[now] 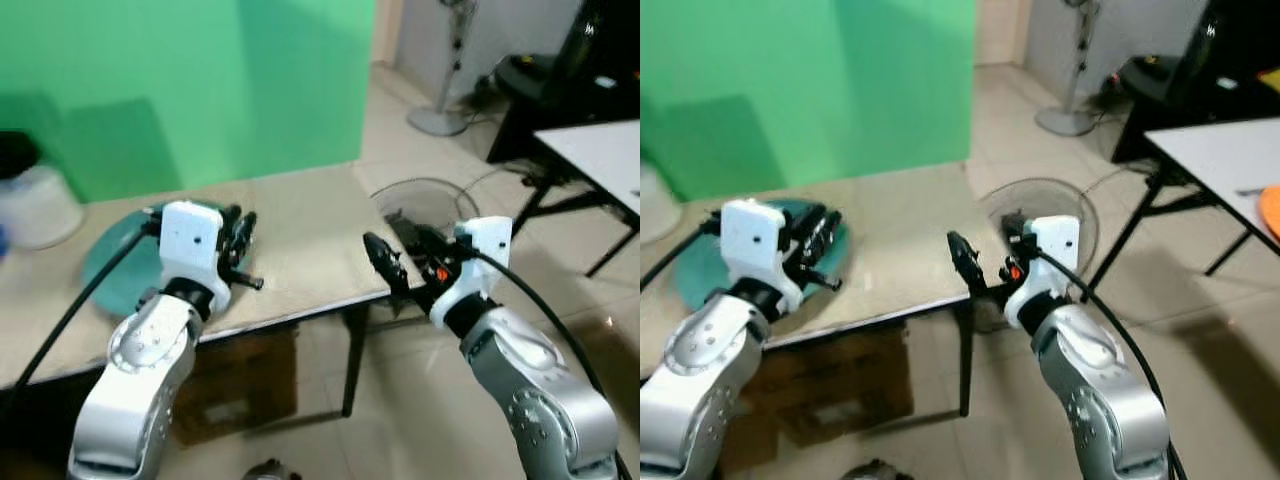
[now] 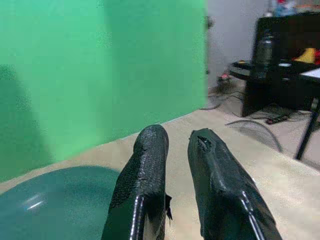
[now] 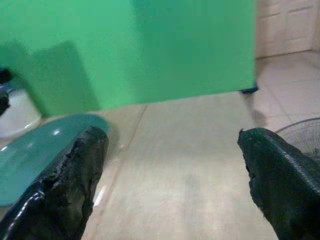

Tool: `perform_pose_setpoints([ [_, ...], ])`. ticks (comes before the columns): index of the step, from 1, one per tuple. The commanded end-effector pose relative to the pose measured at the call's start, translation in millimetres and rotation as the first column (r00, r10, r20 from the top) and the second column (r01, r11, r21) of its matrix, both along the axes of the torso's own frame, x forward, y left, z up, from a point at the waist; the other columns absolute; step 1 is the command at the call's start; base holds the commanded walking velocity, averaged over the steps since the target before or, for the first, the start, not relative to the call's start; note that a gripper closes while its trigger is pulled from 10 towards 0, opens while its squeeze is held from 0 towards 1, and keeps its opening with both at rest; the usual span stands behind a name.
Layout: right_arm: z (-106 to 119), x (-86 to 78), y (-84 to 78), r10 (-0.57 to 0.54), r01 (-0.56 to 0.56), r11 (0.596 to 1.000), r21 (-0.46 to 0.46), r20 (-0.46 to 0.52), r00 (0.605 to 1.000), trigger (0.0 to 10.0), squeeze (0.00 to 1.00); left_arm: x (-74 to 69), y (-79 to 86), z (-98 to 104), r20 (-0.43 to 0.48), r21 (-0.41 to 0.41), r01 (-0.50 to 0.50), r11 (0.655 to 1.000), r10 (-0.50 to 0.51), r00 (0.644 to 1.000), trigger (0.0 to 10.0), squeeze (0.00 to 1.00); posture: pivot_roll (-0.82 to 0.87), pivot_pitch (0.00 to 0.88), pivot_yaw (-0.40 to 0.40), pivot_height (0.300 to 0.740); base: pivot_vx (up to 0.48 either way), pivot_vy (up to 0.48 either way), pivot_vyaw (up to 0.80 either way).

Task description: Setting the table

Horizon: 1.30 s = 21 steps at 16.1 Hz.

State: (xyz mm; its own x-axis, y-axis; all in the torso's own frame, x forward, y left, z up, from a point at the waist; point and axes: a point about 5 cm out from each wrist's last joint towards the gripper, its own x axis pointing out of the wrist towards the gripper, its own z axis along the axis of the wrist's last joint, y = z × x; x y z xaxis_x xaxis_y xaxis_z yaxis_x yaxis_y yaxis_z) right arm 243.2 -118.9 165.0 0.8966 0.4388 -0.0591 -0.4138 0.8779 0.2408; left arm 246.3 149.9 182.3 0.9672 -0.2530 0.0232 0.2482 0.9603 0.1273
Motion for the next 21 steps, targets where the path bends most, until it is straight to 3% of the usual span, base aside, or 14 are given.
perform_pose_setpoints([
  [1,0,1.2,2.1,0.031,-0.031,1.000,-0.002,-0.005,1.000,10.0,1.00,-0.8,2.6,3,0.015,0.002,-0.008,1.000,0.008,1.000,10.0,0.00,0.17,0.000,0.003,0.740,0.000,0.000,0.80],
  [17,0,6.3,1.3,0.058,-0.058,0.998,-0.015,-0.003,0.998,10.0,1.00,-5.0,2.1,1,-0.004,0.019,0.012,1.000,-0.012,1.000,10.0,0.00,0.18,0.000,-0.009,0.740,0.260,0.000,0.80],
  [21,2,12.0,-6.9,-0.005,0.005,1.000,-0.027,0.003,1.000,10.0,1.00,-5.8,-1.3,-2,-0.026,0.036,0.085,0.996,-0.084,0.996,10.0,0.00,0.18,0.000,-0.006,0.740,0.285,0.000,0.00],
])
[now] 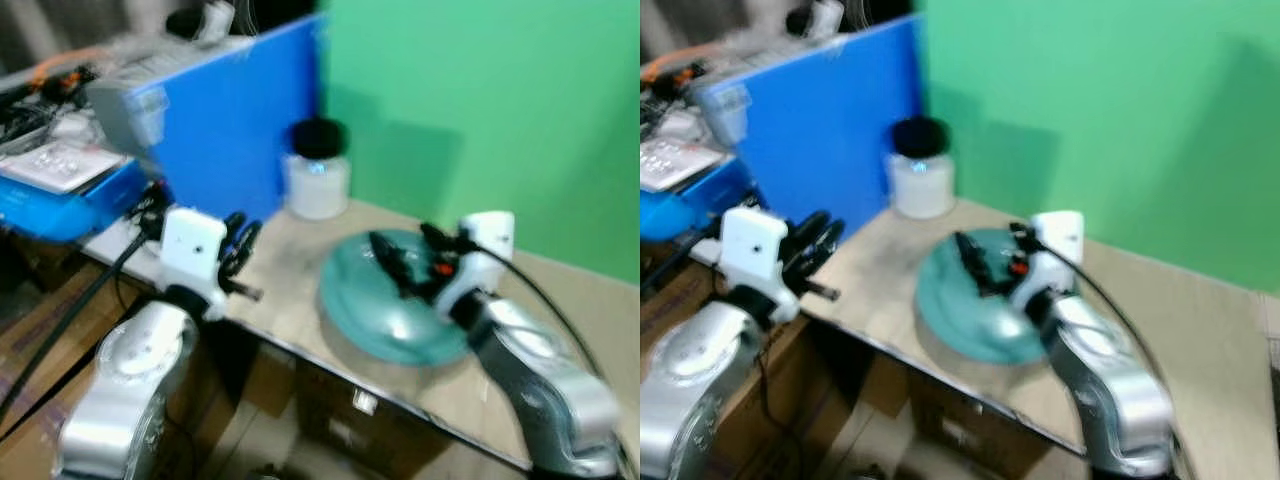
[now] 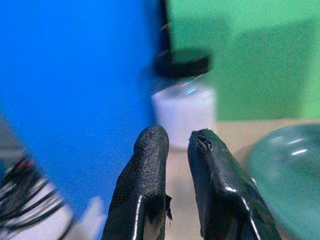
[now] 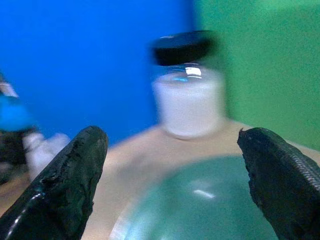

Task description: Setting the table

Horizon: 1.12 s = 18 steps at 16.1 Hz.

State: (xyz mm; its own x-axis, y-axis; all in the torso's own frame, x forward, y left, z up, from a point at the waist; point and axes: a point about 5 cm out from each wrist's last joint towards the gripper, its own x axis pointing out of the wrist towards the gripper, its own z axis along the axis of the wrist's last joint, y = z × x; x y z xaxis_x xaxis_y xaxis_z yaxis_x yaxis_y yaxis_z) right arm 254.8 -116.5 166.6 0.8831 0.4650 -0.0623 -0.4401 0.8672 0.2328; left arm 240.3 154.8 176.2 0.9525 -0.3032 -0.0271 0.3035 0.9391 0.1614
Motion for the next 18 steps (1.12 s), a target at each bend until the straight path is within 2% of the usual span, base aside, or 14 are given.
perform_pose_setpoints([
  [1,1,1.2,-13.4,-0.059,0.059,0.998,-0.017,0.000,0.998,10.0,1.00,1.5,-6.3,3,0.010,-0.012,0.041,0.999,-0.041,0.999,10.0,0.00,0.17,0.000,-0.004,0.740,0.277,0.000,-0.79],
  [7,1,-8.5,-28.8,-0.113,0.112,0.993,-0.022,-0.021,0.993,10.0,1.00,1.8,-13.6,-1,-0.013,-0.024,0.124,0.992,-0.125,0.992,10.0,0.00,0.13,0.000,0.007,0.740,0.266,0.000,-0.77],
  [8,-2,-12.6,-30.2,-0.074,0.071,0.996,-0.052,-0.050,0.996,10.0,1.00,1.2,-15.6,-4,-0.029,-0.028,0.140,0.990,-0.140,0.990,10.0,0.00,0.11,0.000,0.011,0.740,0.000,0.000,0.00],
  [11,-9,-15.9,-35.7,-0.014,0.007,0.999,-0.054,-0.126,0.992,10.0,1.00,0.4,-14.7,-11,-0.064,-0.030,0.159,0.987,-0.161,0.985,10.0,0.00,0.10,0.000,0.013,0.740,0.000,0.000,0.00],
  [12,-11,-16.1,-37.0,0.014,-0.021,0.999,-0.046,-0.145,0.989,10.0,1.00,0.5,-12.3,-13,-0.075,-0.052,0.154,0.987,-0.158,0.985,10.0,0.84,0.09,0.000,0.015,0.740,0.000,0.000,0.00],
  [13,-12,-16.1,-38.6,0.053,-0.059,0.998,-0.030,-0.163,0.985,10.0,1.00,0.0,-10.1,-14,-0.093,-0.075,0.161,0.984,-0.167,0.982,10.0,1.00,0.09,0.000,0.012,0.740,0.000,0.000,0.00],
  [14,-12,-16.3,-39.9,0.091,-0.094,0.996,-0.008,-0.180,0.979,10.0,1.00,-0.5,-8.1,-16,-0.111,-0.090,0.161,0.983,-0.171,0.979,10.0,1.00,0.08,0.000,0.010,0.740,0.000,0.000,0.00],
  [16,-19,-10.8,-43.8,0.190,-0.187,0.982,0.036,-0.256,0.948,10.0,1.00,0.6,4.2,-29,-0.201,-0.095,0.128,0.987,-0.145,0.969,10.0,1.00,0.08,0.000,0.004,0.740,0.000,0.000,0.00],
  [17,-23,-7.9,-45.9,0.196,-0.193,0.980,0.036,-0.282,0.939,10.0,1.00,0.4,7.2,-33,-0.234,-0.112,0.126,0.986,-0.150,0.961,10.0,1.00,0.08,0.000,-0.001,0.740,0.000,0.000,0.00],
  [18,-28,-2.9,-49.6,0.190,-0.190,0.981,0.032,-0.312,0.931,10.0,1.00,-0.1,11.0,-39,-0.269,-0.144,0.131,0.981,-0.166,0.949,10.0,0.28,0.08,0.000,-0.006,0.740,0.000,0.000,0.00],
])
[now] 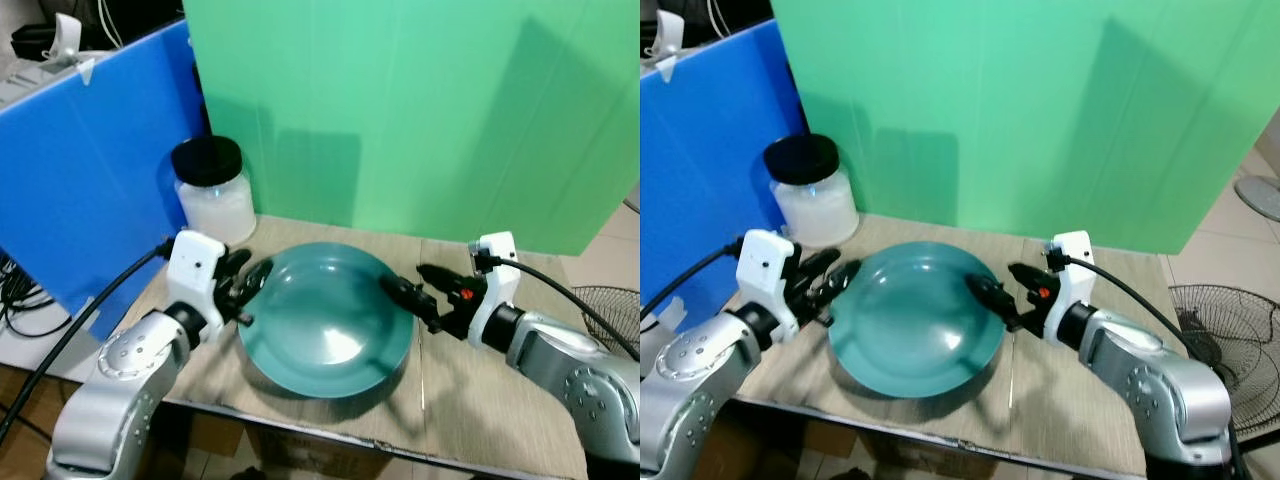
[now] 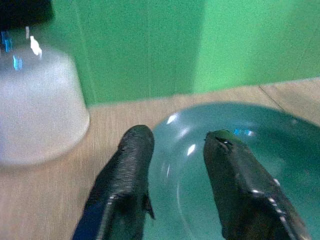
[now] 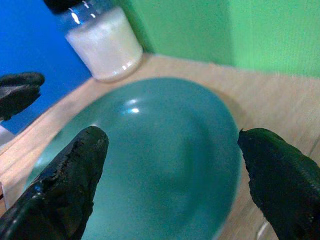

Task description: Setting the table

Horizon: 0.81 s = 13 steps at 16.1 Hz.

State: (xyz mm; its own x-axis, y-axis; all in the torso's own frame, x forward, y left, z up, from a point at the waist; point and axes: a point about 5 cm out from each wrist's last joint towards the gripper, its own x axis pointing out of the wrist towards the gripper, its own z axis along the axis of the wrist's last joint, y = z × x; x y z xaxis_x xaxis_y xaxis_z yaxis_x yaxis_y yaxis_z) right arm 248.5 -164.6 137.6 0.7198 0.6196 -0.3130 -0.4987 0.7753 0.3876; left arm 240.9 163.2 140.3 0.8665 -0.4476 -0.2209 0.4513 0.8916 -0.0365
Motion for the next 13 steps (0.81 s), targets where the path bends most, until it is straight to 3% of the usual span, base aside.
perform_pose_setpoints([
  [1,-2,6.1,-3.0,0.002,-0.002,1.000,0.001,-0.022,1.000,10.0,1.00,-0.7,5.2,-7,-0.047,-0.031,0.008,0.999,-0.009,0.999,10.0,0.00,0.08,0.000,-0.007,0.740,0.000,0.000,0.00],
  [2,-5,8.4,-4.3,0.000,0.001,1.000,0.020,-0.039,0.999,10.0,1.00,-0.7,7.0,-11,-0.063,-0.053,0.012,0.999,-0.015,0.998,10.0,0.00,0.08,0.000,-0.010,0.740,0.000,0.000,0.00],
  [3,-18,10.7,-3.9,0.037,-0.027,0.997,0.079,-0.123,0.992,10.0,0.85,0.3,15.4,-23,-0.124,-0.156,-0.003,0.988,-0.016,0.992,10.0,0.00,0.08,0.000,-0.010,0.740,0.000,0.000,0.00],
  [5,-27,11.1,-4.5,0.052,-0.040,0.997,0.072,-0.174,0.983,10.0,0.00,1.2,19.4,-29,-0.160,-0.182,-0.008,0.983,-0.022,0.987,10.0,0.00,0.08,0.000,-0.011,0.740,0.000,0.000,0.00],
  [9,-34,13.9,-6.7,0.057,-0.045,0.997,0.064,-0.206,0.977,10.0,0.00,-0.2,18.9,-35,-0.202,-0.195,0.017,0.981,-0.058,0.978,10.0,0.00,0.08,0.000,-0.013,0.740,0.000,0.000,0.00],
  [12,-33,15.2,-3.9,0.116,-0.084,0.987,0.140,-0.244,0.963,10.0,0.00,-2.2,10.1,-41,-0.226,-0.264,0.071,0.962,-0.133,0.965,10.0,0.00,0.07,0.000,-0.010,0.740,0.000,0.000,0.00],
  [13,-34,13.7,-2.4,0.140,-0.097,0.980,0.171,-0.261,0.955,2.4,0.00,-3.0,7.9,-42,-0.234,-0.280,0.084,0.956,-0.152,0.960,10.0,0.00,0.07,0.000,-0.010,0.740,0.000,0.000,0.00],
])
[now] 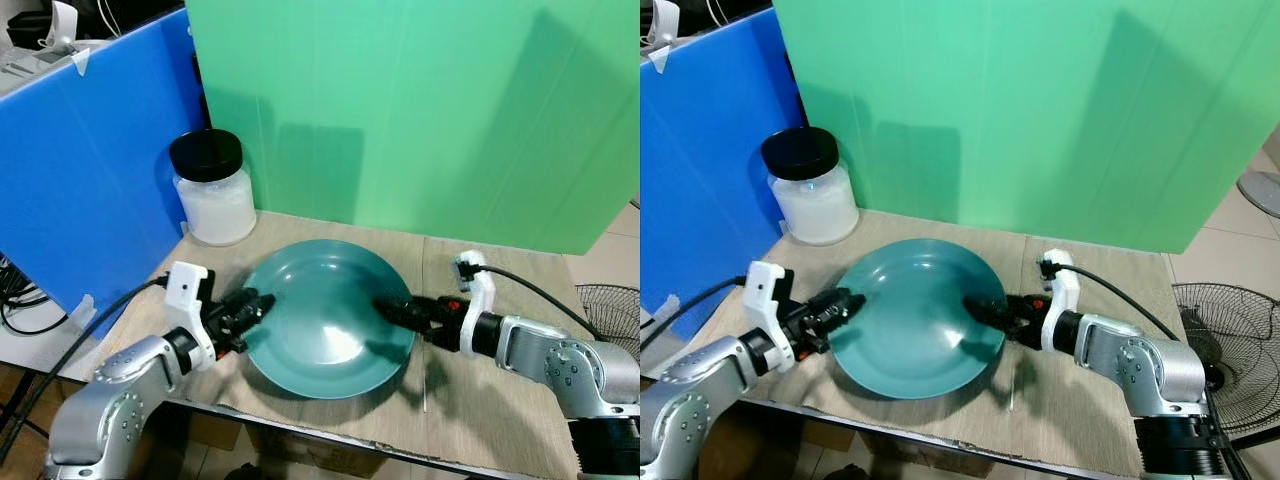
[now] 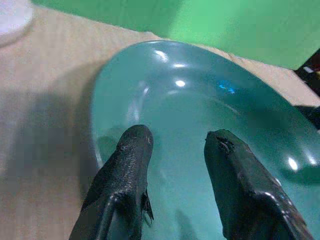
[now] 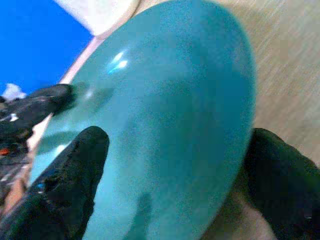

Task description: Setting the table

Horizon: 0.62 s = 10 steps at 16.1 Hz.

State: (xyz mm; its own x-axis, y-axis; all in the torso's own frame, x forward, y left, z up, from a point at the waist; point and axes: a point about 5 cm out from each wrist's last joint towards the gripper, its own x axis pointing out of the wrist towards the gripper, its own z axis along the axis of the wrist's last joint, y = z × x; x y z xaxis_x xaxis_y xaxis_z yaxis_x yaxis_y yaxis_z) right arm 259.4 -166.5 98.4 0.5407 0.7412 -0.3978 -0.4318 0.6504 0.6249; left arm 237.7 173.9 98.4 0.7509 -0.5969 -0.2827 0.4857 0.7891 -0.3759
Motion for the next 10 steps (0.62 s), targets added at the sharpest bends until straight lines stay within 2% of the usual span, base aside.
perform_pose_setpoints([
  [1,5.1,1.9,0.0,0.016,-0.016,1.000,0.027,-0.001,1.000,0.0,0.00,0.0,-3.7,-0.5,-0.014,-0.015,0.026,1.000,-0.027,1.000,10.0,0.00,0.07,0.000,-0.010,0.740,0.000,0.000,0.00],
  [4,2.8,0.1,2.6,0.059,-0.057,0.996,0.065,-0.031,0.998,0.0,0.00,1.7,-5.4,0.0,-0.019,-0.032,0.036,0.999,-0.036,0.999,10.0,0.00,0.07,0.000,-0.011,0.740,0.000,0.000,0.00],
  [5,3.3,0.9,3.6,0.064,-0.061,0.995,0.081,-0.033,0.997,0.0,0.00,2.1,-5.6,0.3,-0.019,-0.037,0.038,0.999,-0.039,0.999,9.5,0.00,0.07,0.000,-0.011,0.740,0.000,0.000,0.00],
  [7,4.4,2.3,6.2,0.065,-0.061,0.991,0.122,-0.027,0.998,0.0,0.00,1.3,-6.7,2.1,-0.012,-0.053,0.041,0.998,-0.042,0.999,5.9,0.00,0.07,0.000,-0.014,0.740,0.000,0.000,0.00],
  [8,4.4,2.3,6.5,0.065,-0.061,0.990,0.128,-0.025,0.998,0.0,0.00,1.0,-6.8,2.4,-0.011,-0.054,0.041,0.998,-0.042,0.999,5.9,0.00,0.07,0.000,-0.014,0.740,0.000,0.000,0.00],
  [10,2.4,1.0,7.3,0.063,-0.059,0.986,0.154,-0.022,0.998,0.0,0.00,0.4,-7.4,2.6,-0.008,-0.060,0.043,0.997,-0.043,0.999,3.9,0.00,0.08,0.000,-0.019,0.740,0.000,0.000,0.00],
])
